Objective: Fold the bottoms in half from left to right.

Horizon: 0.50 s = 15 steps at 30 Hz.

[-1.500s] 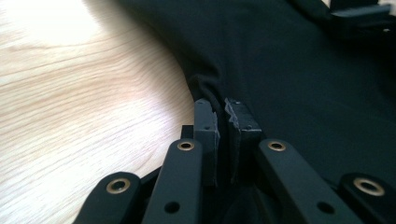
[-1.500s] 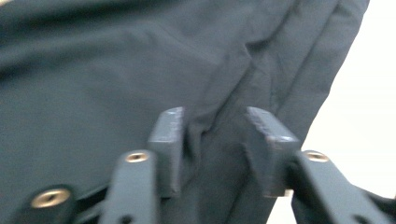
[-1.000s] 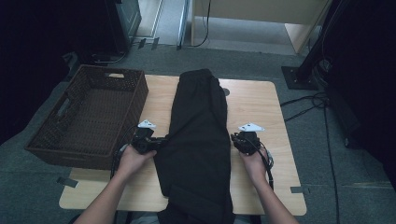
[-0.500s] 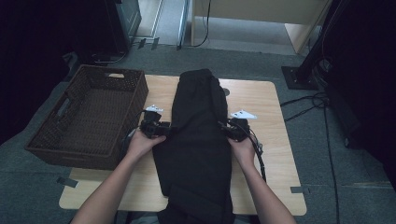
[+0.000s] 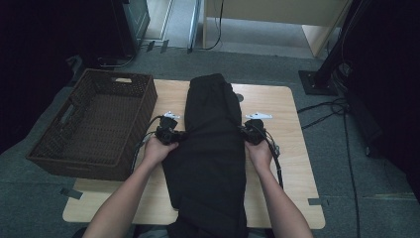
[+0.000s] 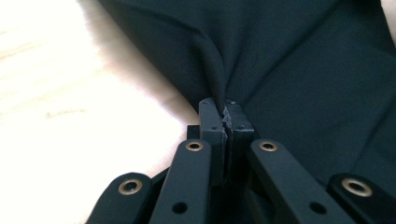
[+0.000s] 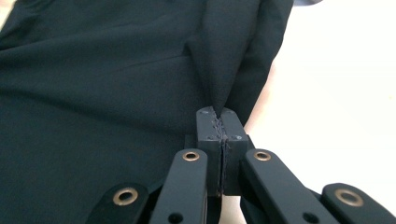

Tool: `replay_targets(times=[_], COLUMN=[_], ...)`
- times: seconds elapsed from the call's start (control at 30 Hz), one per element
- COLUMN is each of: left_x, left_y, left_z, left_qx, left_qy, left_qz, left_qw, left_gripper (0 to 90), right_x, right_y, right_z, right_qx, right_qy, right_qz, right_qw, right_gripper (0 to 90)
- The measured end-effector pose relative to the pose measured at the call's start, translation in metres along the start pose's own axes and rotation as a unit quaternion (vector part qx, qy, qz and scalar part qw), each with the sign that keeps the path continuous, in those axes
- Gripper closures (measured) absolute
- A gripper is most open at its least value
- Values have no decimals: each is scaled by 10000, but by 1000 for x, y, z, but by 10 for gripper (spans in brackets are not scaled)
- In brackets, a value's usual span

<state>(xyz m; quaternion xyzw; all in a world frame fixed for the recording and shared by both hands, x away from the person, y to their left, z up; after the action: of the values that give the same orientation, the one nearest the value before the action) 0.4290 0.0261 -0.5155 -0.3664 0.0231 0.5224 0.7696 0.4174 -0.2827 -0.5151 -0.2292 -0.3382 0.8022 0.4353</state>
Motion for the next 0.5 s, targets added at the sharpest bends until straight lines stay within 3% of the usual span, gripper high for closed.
replay_targets(times=[0.13,0.2,0.23,0.27,0.3,0.43,0.5], left_x=[-7,-10,-10,-10,-9,-5,-3], left_y=[15,22,24,24,22,8,-3], left_z=[13,17,17,17,18,19,15], left_qx=[63,114,138,153,135,-79,-115], left_qy=[167,200,150,106,83,128,14], left_qz=[-111,-191,-216,-187,-145,119,112], left_qw=[9998,9996,9996,9997,9998,9998,9999], left_gripper=[891,877,822,690,616,502,492], right_x=[2,6,7,8,9,3,2], right_y=[13,21,25,26,27,18,12], right_z=[16,24,26,27,27,27,22], right_qx=[-35,-59,-56,-78,-164,-583,-651], right_qy=[-270,-288,-249,-180,-130,-106,-75], right_qz=[-61,-82,-36,36,97,-19,47], right_qw=[9996,9995,9997,9998,9997,9982,9978], right_gripper=[892,868,816,731,695,511,494])
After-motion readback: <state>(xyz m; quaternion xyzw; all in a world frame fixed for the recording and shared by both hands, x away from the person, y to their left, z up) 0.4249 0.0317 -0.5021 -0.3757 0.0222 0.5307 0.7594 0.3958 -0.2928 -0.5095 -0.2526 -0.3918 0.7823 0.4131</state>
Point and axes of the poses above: each handheld gripper's, and its own axes: z roughly backward along the jaws, y roughly out of its underside, x roughly to its left, the point moved 2 cm from there along -z, roughly forward along the jaws, and after that the axes turned 15 degrees about z, right-handed, at the moved point
